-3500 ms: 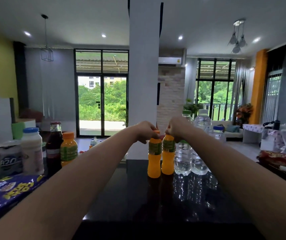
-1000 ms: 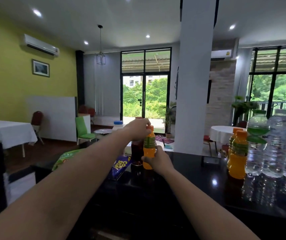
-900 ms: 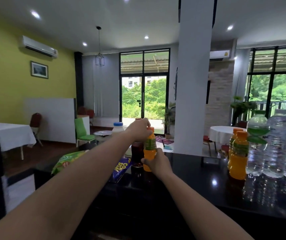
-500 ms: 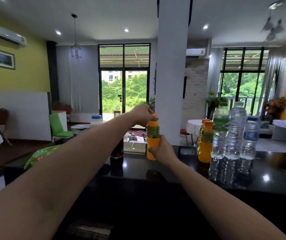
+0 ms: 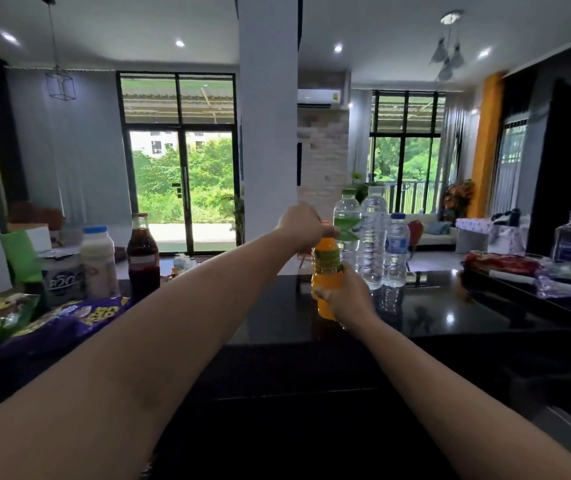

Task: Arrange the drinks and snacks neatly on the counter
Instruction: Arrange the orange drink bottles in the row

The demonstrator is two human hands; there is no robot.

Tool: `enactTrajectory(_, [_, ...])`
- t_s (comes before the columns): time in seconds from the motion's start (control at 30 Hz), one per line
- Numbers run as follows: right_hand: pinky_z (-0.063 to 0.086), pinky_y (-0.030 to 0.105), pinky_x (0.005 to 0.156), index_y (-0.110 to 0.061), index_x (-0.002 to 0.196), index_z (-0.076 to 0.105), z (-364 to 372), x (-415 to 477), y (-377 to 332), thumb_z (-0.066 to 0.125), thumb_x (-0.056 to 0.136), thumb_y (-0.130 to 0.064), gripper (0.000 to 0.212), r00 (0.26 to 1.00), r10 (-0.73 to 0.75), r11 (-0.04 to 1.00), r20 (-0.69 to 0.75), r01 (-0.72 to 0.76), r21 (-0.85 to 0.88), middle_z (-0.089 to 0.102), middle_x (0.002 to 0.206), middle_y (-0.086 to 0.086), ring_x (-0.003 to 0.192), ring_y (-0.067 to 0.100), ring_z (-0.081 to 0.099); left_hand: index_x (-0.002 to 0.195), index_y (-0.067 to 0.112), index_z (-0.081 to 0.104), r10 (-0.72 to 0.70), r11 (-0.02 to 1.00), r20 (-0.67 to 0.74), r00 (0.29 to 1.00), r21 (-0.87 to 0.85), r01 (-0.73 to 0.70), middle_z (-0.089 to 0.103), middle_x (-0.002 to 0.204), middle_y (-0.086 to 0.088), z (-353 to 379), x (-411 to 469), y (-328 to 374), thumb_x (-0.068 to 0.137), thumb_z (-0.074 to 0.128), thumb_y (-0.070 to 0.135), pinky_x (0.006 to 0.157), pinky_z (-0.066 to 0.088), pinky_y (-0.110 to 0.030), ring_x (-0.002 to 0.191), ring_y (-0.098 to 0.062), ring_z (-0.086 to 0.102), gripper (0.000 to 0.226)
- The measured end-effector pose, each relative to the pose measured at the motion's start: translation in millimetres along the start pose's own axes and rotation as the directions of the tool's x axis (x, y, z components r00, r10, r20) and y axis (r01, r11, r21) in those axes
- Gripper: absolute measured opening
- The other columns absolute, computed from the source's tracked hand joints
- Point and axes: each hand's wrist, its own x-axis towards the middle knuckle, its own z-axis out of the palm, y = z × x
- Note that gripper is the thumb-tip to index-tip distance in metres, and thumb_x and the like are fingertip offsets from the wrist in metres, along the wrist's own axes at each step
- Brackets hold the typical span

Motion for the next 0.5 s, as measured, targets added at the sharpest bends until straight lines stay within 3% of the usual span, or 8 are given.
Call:
enactTrajectory(0.07, [0.041, 0.028, 0.062, -0.028, 0.108, 0.045, -5, 3, 10, 0.073, 0.079, -0.018, 0.041, 1.000, 0.001, 1.000, 0.012, -0.001, -0.005, 0.056, 0.090, -0.008, 0.077, 0.013, 0.054, 0.096, 0.000, 0.069, 0.028, 1.000, 0.018, 0.999, 0.014, -0.028, 0.072, 0.091, -0.015, 9, 4, 4, 0.081, 0.070, 0.041, 0.076, 0.060, -0.042, 0.082, -0.028, 0.070, 0.043])
enactTrajectory(0.23, [0.046, 0.037, 0.083, -0.022, 0.128, 0.041, -6, 19, 24, 0.070, 0.083, -0.016, 0.054, 0.998, 0.029, 1.000, 0.053, -0.029, 0.006, 0.056, 0.106, -0.005, 0.096, 0.018, 0.054, 0.094, 0.002, 0.070, 0.071, 0.996, 0.024, 0.997, 0.060, -0.073, 0.070, 0.086, -0.013, 20, 18, 8, 0.084, 0.068, 0.036, 0.074, 0.060, -0.039, 0.070, -0.021, 0.064, 0.036])
enactTrajectory(0.4, [0.043, 0.028, 0.070, -0.021, 0.129, 0.035, 3, 26, 32, 0.068, 0.085, -0.015, 0.055, 0.997, 0.018, 0.995, 0.072, -0.025, 0.092, 0.053, 0.104, -0.005, 0.093, 0.018, 0.056, 0.096, 0.003, 0.069, 0.061, 0.995, 0.030, 0.998, 0.080, -0.063, 0.067, 0.082, -0.008, 23, 29, -3, 0.087, 0.065, 0.036, 0.075, 0.060, -0.038, 0.071, -0.021, 0.065, 0.035])
enactTrajectory(0.5, [0.043, 0.032, 0.073, -0.020, 0.134, 0.033, 9, 26, 34, 0.066, 0.087, -0.017, 0.058, 0.999, 0.018, 0.995, 0.047, -0.022, 0.094, 0.054, 0.107, -0.004, 0.089, 0.016, 0.053, 0.099, 0.004, 0.067, 0.075, 0.996, 0.036, 0.997, 0.045, -0.076, 0.069, 0.090, -0.009, 24, 31, -10, 0.087, 0.064, 0.037, 0.074, 0.059, -0.036, 0.075, -0.021, 0.067, 0.035])
